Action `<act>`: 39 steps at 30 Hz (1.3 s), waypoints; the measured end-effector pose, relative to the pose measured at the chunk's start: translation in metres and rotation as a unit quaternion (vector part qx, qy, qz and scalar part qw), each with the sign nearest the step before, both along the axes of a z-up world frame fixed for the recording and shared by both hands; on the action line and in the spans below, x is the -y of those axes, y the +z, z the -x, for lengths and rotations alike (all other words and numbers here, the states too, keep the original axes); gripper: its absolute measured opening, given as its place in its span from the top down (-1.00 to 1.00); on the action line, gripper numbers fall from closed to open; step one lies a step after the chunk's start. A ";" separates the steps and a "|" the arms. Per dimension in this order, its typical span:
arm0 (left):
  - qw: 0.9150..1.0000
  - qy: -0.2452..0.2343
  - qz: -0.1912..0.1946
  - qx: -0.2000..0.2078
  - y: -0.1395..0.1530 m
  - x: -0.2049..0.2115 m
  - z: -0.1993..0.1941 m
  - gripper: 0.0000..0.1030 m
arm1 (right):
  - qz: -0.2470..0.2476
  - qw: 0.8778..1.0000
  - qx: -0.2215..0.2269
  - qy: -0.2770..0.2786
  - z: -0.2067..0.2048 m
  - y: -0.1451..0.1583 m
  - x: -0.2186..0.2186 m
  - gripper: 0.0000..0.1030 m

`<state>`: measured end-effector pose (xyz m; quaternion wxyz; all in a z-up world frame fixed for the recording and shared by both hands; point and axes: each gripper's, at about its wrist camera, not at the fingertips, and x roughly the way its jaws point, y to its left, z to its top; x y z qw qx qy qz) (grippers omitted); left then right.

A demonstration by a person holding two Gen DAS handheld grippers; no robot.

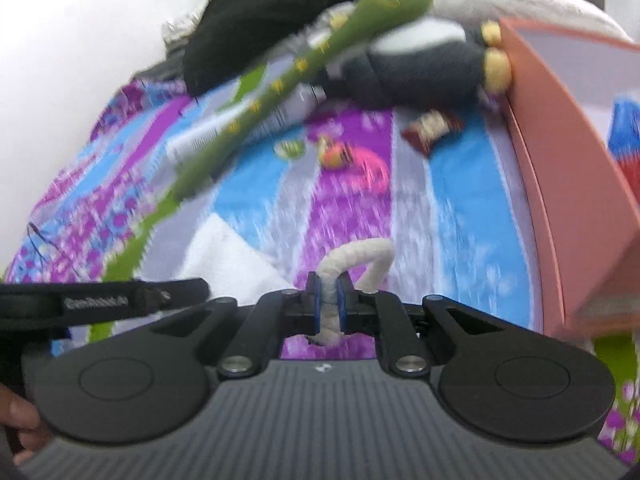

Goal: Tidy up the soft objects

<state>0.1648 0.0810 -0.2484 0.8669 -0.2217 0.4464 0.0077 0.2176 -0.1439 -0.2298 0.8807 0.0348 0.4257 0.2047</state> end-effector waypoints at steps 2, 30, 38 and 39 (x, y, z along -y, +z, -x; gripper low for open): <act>1.000 0.008 0.000 -0.012 -0.006 -0.001 0.003 0.81 | 0.003 1.000 -0.014 -0.008 0.003 -0.007 0.005 0.74; 0.997 -0.021 -0.072 0.009 -0.004 0.011 -0.014 -0.22 | 0.097 0.992 0.062 0.045 0.000 -0.011 -0.013 -0.24; 0.995 -0.035 -0.091 -0.004 -0.018 0.022 -0.022 -0.22 | 0.065 0.996 0.035 0.046 -0.007 -0.029 -0.011 0.16; 0.995 -0.037 -0.093 -0.005 -0.019 0.023 -0.022 -0.22 | 0.064 0.996 0.036 0.047 -0.006 -0.029 -0.011 0.42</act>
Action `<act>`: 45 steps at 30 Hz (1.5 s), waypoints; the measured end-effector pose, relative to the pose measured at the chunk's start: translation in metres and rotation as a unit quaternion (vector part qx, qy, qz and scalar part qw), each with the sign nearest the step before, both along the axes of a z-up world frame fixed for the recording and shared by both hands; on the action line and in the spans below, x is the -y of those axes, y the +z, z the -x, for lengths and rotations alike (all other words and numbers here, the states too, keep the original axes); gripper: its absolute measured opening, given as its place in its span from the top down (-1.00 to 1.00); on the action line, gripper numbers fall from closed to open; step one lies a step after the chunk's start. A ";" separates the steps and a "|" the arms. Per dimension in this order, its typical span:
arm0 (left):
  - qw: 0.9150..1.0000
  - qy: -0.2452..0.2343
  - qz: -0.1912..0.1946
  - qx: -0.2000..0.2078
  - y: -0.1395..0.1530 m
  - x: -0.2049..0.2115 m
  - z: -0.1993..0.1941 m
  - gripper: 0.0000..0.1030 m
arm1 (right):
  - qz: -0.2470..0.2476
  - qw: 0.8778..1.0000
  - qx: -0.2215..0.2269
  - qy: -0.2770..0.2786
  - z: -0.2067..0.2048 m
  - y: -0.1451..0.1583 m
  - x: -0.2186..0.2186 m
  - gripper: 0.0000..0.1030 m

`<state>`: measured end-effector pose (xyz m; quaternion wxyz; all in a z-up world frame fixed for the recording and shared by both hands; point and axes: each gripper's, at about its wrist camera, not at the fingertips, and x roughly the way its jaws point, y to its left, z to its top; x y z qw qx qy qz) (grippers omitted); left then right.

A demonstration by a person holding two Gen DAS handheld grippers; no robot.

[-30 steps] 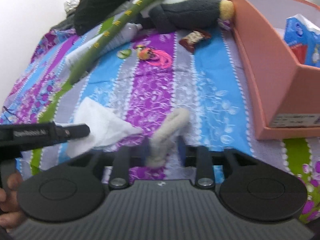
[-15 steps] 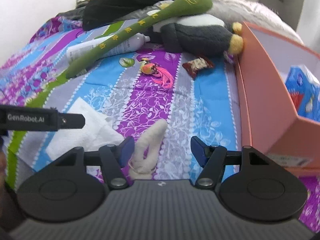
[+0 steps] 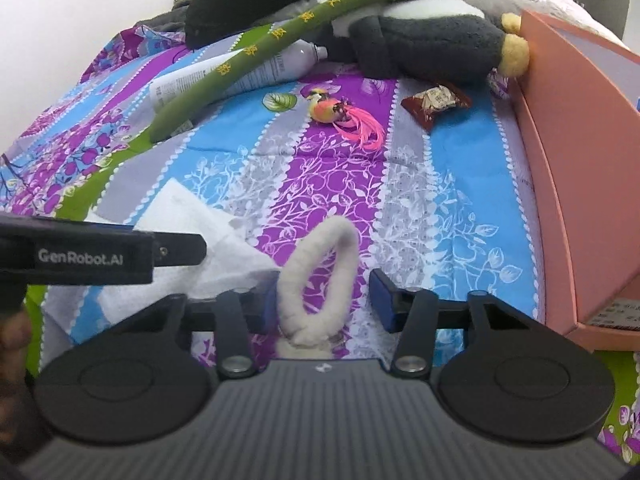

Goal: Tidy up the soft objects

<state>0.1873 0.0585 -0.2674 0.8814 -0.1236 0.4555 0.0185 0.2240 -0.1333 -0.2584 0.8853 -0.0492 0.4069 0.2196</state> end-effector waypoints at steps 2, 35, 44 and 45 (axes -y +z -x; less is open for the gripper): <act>1.000 -0.002 -0.004 0.001 -0.001 0.002 -0.001 -0.22 | -0.001 1.000 -0.002 -0.001 0.000 0.001 0.002 0.62; 0.999 -0.012 -0.016 0.047 0.059 0.039 0.043 0.78 | -0.014 0.999 0.023 -0.037 0.043 0.058 0.048 0.74; 0.997 -0.012 0.012 0.072 0.095 0.041 0.056 0.78 | -0.041 0.997 0.054 -0.048 0.052 0.095 0.062 0.74; 0.997 -0.013 0.014 0.075 0.099 0.042 0.055 0.78 | -0.043 0.996 0.058 -0.049 0.052 0.099 0.063 0.74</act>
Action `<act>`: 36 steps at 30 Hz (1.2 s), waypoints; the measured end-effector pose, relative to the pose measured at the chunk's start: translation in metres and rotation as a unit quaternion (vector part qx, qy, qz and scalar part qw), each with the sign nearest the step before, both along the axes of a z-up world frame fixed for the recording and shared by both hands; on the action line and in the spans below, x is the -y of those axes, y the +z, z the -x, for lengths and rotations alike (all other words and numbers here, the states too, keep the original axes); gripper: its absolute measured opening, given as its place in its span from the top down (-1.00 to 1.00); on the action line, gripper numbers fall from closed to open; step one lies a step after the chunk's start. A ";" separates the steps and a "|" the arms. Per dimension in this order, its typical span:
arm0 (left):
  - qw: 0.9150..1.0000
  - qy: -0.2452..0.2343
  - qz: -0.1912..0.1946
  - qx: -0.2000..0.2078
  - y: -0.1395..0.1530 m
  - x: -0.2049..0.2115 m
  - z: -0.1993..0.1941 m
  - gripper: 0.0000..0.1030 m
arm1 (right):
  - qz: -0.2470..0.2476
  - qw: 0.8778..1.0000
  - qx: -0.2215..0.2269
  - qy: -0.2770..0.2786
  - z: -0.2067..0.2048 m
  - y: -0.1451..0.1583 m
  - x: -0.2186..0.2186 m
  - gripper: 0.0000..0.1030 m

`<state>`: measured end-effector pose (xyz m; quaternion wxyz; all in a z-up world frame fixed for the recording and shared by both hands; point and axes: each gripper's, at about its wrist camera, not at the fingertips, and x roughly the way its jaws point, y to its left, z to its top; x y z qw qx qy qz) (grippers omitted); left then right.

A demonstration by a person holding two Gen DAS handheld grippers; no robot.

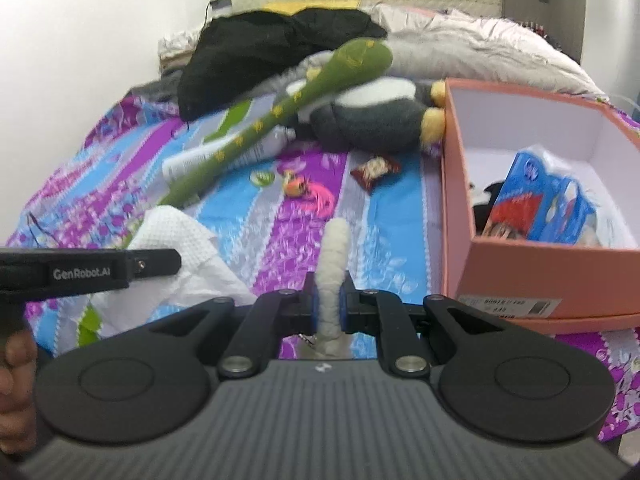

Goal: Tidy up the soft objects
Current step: 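Carry the tissue with the left tool and rope toy with the right tool over the box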

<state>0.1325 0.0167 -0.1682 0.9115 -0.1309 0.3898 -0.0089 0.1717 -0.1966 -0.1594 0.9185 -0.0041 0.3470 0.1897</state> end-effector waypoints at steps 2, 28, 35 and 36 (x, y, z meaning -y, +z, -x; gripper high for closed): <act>1.000 -0.006 0.006 0.007 0.009 0.002 -0.003 0.78 | -0.007 1.000 0.007 0.000 0.000 0.009 0.003 0.74; 0.982 -0.124 0.038 0.134 0.146 0.100 -0.090 0.78 | -0.025 0.983 0.162 -0.080 -0.031 0.139 0.096 0.74; 0.978 -0.177 0.057 0.091 0.136 0.153 -0.138 0.78 | -0.021 0.986 0.099 -0.134 -0.068 0.123 0.150 0.74; 0.978 -0.185 0.058 0.080 0.131 0.162 -0.147 0.78 | -0.018 0.986 0.087 -0.140 -0.072 0.120 0.156 0.74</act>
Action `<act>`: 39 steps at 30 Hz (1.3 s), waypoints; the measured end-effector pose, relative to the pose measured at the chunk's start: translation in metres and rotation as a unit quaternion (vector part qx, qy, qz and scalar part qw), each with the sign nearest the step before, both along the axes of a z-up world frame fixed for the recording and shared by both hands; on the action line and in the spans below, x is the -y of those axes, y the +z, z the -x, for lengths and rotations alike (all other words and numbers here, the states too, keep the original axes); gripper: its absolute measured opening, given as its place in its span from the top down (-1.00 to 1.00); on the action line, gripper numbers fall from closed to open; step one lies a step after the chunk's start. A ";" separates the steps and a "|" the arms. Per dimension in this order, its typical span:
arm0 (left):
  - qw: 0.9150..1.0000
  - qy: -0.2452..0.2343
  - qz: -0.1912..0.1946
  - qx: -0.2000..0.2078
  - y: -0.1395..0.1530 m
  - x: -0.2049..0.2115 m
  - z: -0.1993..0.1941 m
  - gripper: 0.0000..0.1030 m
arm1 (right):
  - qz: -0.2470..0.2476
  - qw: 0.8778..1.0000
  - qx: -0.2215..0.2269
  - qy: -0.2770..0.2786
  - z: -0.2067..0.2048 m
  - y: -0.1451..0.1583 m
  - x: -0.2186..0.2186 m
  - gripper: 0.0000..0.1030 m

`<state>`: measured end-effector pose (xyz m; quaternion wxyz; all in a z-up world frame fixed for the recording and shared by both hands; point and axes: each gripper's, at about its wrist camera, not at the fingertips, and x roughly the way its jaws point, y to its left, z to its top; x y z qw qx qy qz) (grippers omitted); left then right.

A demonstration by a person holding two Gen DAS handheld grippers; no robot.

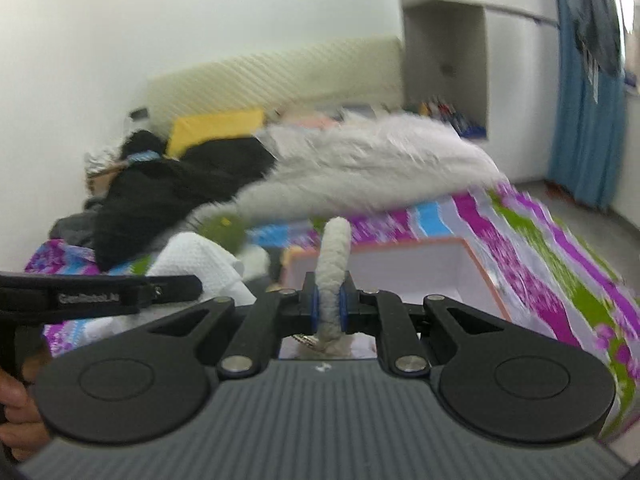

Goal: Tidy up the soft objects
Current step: 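Carry the tissue with the left tool and rope toy with the right tool over the box, then open the left tool over the box while the right tool releases the rope toy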

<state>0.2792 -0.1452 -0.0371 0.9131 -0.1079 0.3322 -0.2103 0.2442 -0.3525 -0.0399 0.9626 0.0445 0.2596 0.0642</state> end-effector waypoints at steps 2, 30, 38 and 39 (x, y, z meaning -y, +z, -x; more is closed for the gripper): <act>1.000 -0.014 -0.009 -0.014 -0.012 0.014 -0.016 0.78 | 0.011 1.000 -0.025 -0.010 -0.008 -0.011 0.010 0.74; 0.985 -0.092 -0.081 -0.122 -0.089 0.086 -0.076 0.19 | -0.013 0.986 -0.155 -0.057 -0.038 -0.097 0.067 0.15; 0.994 -0.066 -0.073 -0.048 -0.038 0.049 -0.045 0.19 | -0.025 0.995 -0.083 -0.044 -0.019 -0.053 0.048 0.15; 0.995 -0.061 -0.072 -0.039 -0.032 0.043 -0.039 0.19 | -0.026 0.996 -0.073 -0.040 -0.015 -0.047 0.044 0.15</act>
